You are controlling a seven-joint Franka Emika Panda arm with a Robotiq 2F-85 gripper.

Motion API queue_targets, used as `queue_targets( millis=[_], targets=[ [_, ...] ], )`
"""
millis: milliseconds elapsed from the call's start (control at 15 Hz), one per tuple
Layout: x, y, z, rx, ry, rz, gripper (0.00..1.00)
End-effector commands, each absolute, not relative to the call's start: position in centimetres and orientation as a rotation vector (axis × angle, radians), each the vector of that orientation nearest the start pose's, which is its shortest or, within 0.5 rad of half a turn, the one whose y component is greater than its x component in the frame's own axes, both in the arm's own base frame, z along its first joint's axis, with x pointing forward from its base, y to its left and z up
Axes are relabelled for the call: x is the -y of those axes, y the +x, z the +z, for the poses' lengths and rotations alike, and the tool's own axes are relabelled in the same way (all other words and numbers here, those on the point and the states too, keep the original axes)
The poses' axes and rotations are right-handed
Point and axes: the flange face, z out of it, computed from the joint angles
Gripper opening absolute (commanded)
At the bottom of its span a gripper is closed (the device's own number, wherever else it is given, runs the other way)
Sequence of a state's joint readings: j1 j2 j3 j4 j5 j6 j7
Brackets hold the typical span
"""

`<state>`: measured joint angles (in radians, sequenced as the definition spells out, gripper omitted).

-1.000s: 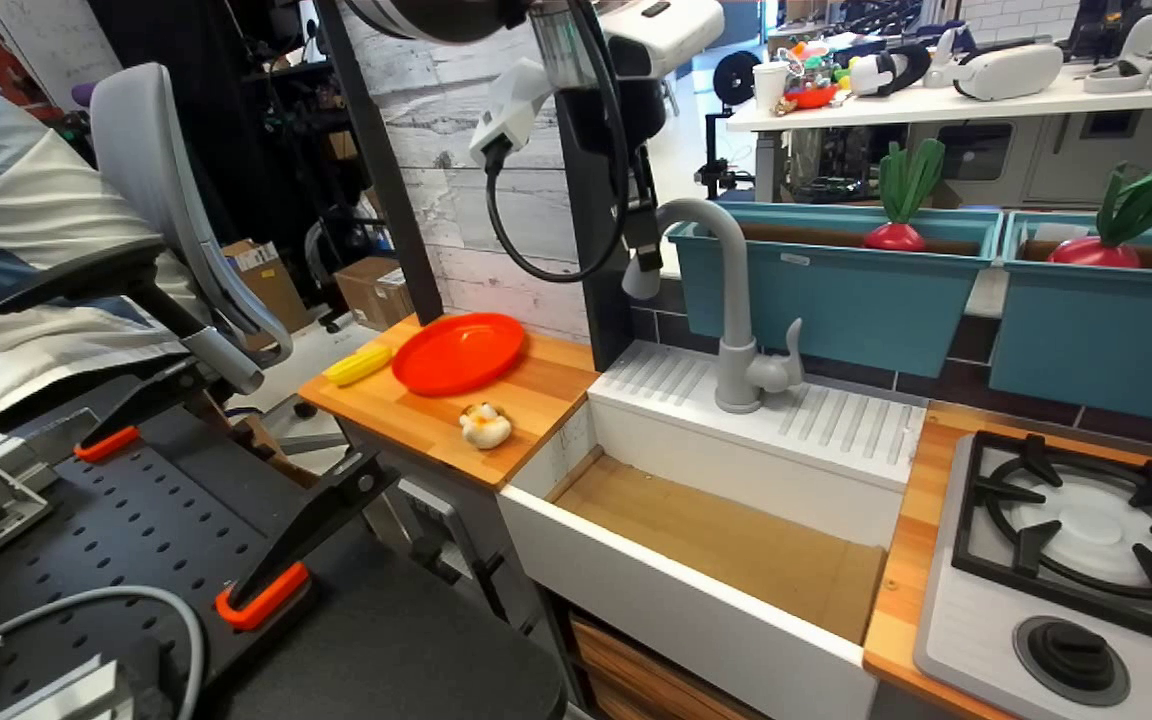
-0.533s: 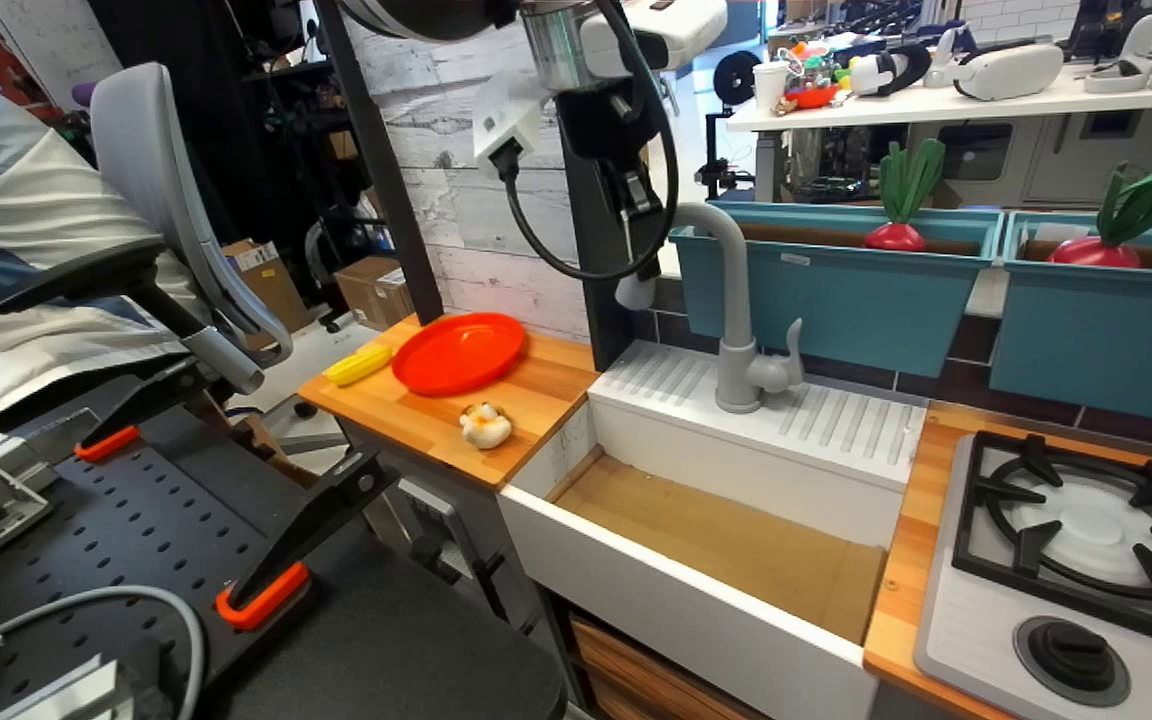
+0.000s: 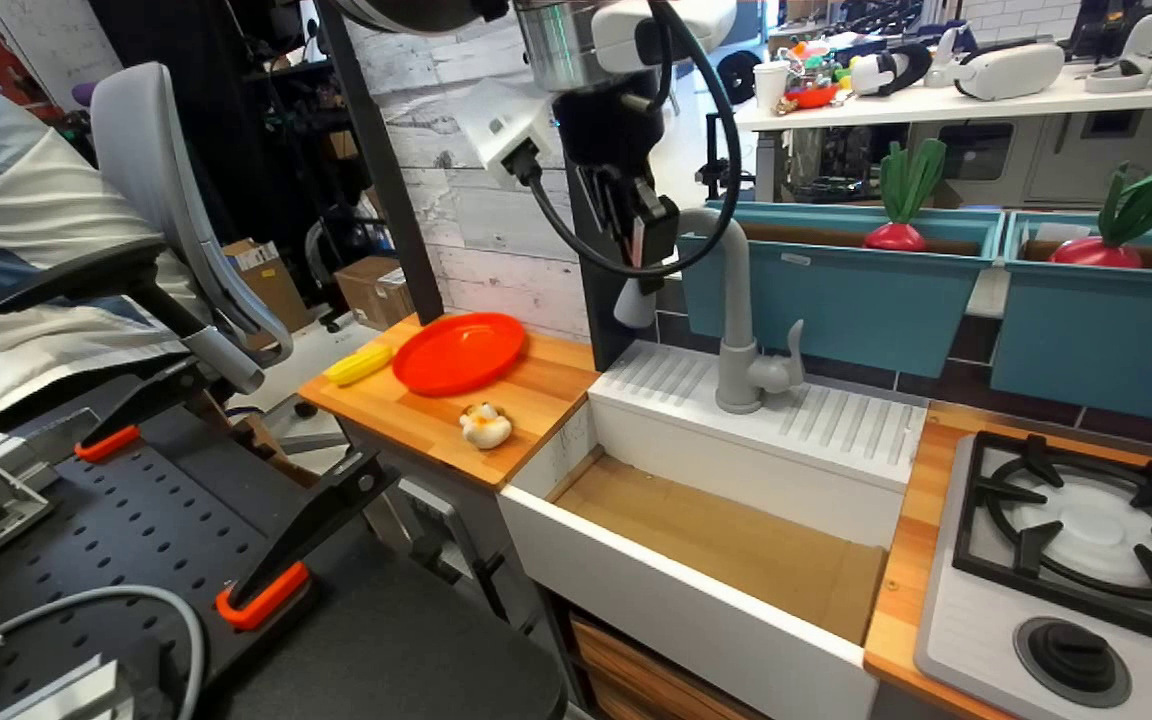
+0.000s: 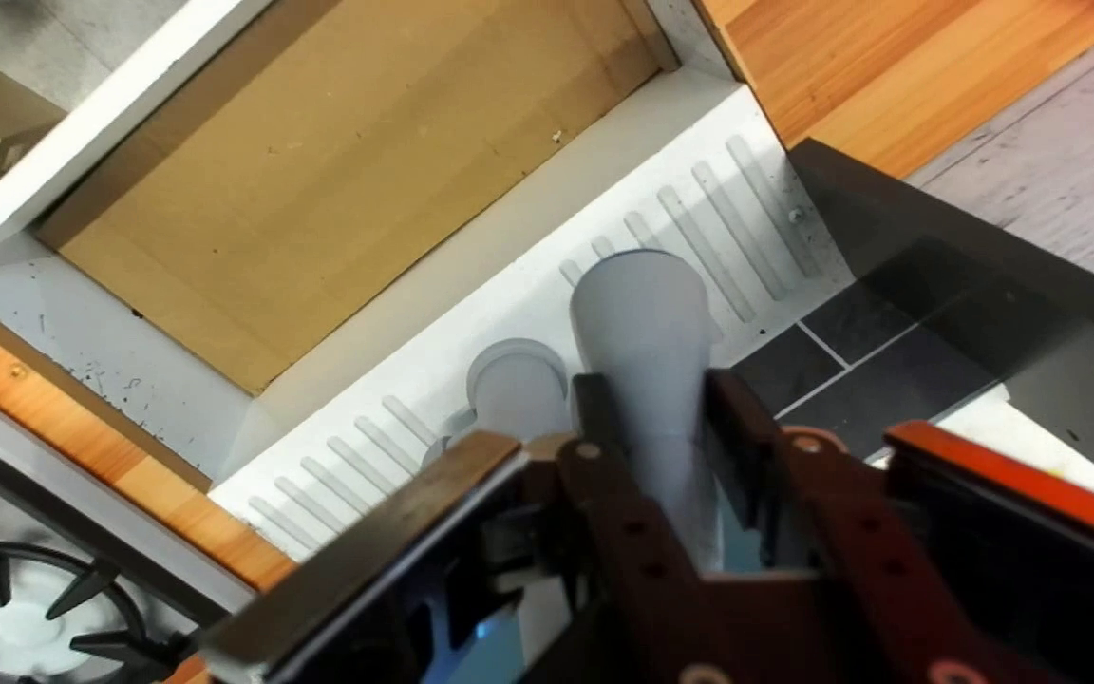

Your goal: Remove the cob of maize from the orange plate and put it on the left side of the counter, move the faucet to the right

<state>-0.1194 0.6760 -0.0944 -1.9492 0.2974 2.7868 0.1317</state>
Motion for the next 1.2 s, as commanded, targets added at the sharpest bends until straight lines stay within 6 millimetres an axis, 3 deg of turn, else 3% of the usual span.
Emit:
queue_targets(
  millis=[0,400,467,533,933,1133],
  targets=[
    [17.2,57.0,12.9,-0.816,-2.996,-0.151,0.07],
    [19.1,55.2,13.1,-0.782,-3.029,-0.143,0.07],
    [19.0,55.3,13.1,-0.778,-3.025,-0.144,0.55],
    [19.0,55.4,13.0,-0.776,-3.028,-0.145,0.56],
    [19.0,54.6,11.8,-0.743,-3.072,-0.061,0.98],
    [19.0,54.0,10.9,-0.702,-3.119,0.004,1.0]
  ],
)
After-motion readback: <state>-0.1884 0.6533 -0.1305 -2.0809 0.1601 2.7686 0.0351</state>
